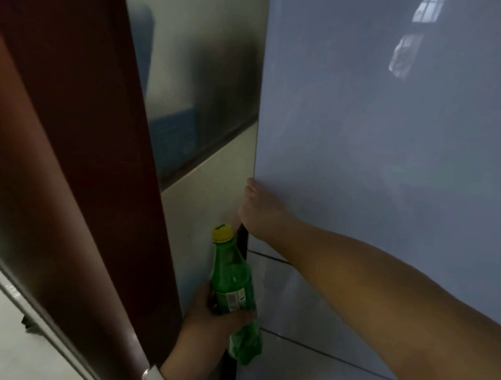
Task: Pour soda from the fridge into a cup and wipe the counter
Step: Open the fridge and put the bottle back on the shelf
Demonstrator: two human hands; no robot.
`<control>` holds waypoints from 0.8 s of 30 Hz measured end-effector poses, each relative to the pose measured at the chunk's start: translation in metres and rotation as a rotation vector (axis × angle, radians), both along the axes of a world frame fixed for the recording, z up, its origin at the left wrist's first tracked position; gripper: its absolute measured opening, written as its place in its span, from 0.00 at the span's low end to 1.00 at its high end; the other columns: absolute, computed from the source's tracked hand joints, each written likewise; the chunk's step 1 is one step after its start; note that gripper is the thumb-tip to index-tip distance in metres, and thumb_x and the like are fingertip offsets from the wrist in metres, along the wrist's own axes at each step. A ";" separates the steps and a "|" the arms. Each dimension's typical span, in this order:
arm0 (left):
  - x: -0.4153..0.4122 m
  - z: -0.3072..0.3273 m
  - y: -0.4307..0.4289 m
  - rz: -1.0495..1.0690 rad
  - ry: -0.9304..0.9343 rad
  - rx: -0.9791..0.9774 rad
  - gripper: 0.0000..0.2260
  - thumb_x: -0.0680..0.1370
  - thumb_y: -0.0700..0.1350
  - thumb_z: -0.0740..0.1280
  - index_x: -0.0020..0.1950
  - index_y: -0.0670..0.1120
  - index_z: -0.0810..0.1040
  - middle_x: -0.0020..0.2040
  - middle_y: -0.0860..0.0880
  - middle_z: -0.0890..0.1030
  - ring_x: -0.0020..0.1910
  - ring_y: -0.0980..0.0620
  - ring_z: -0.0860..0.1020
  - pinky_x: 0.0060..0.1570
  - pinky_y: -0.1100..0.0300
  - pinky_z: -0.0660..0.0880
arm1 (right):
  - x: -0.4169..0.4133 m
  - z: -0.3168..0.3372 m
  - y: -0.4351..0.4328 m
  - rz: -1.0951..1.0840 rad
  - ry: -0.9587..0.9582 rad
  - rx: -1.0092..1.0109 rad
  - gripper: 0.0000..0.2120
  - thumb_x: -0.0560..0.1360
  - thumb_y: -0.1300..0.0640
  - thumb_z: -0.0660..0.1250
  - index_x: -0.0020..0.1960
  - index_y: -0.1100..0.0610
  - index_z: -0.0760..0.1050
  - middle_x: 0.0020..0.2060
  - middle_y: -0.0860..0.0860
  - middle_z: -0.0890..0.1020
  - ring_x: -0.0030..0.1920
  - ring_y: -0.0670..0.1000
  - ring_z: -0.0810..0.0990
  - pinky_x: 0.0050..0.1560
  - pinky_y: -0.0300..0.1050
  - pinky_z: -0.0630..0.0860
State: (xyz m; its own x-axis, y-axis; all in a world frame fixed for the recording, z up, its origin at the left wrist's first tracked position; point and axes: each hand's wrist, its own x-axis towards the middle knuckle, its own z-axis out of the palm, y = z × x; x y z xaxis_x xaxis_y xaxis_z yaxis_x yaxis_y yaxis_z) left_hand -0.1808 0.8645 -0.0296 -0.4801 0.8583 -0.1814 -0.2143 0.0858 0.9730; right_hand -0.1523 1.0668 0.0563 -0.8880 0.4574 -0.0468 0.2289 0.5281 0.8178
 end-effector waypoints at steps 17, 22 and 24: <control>0.007 0.006 -0.081 0.094 0.111 -0.039 0.27 0.58 0.31 0.81 0.50 0.52 0.80 0.41 0.51 0.86 0.43 0.48 0.84 0.42 0.55 0.77 | 0.033 -0.036 -0.089 0.354 0.564 -0.284 0.12 0.71 0.69 0.58 0.31 0.64 0.74 0.27 0.59 0.76 0.30 0.57 0.78 0.39 0.45 0.78; -0.001 0.006 -0.098 -0.024 0.104 0.016 0.29 0.51 0.38 0.78 0.51 0.51 0.80 0.42 0.48 0.86 0.43 0.47 0.84 0.42 0.54 0.77 | 0.057 -0.028 -0.130 0.422 0.599 -0.256 0.17 0.74 0.69 0.65 0.28 0.61 0.74 0.27 0.58 0.76 0.32 0.57 0.77 0.41 0.48 0.75; -0.009 0.008 -0.106 -0.079 0.113 0.044 0.30 0.48 0.43 0.78 0.50 0.51 0.81 0.42 0.47 0.86 0.43 0.46 0.84 0.43 0.52 0.78 | 0.066 -0.026 -0.147 0.278 0.618 -0.343 0.11 0.77 0.66 0.63 0.37 0.65 0.78 0.36 0.61 0.80 0.41 0.60 0.79 0.47 0.52 0.77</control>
State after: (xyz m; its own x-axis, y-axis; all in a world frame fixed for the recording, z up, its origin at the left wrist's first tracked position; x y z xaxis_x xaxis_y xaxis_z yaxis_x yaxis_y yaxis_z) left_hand -0.1901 0.7588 -0.0212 -0.4256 0.9002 -0.0918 -0.0972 0.0553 0.9937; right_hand -0.0864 0.9195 0.0303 -0.8795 0.2626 0.3970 0.4134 0.8347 0.3637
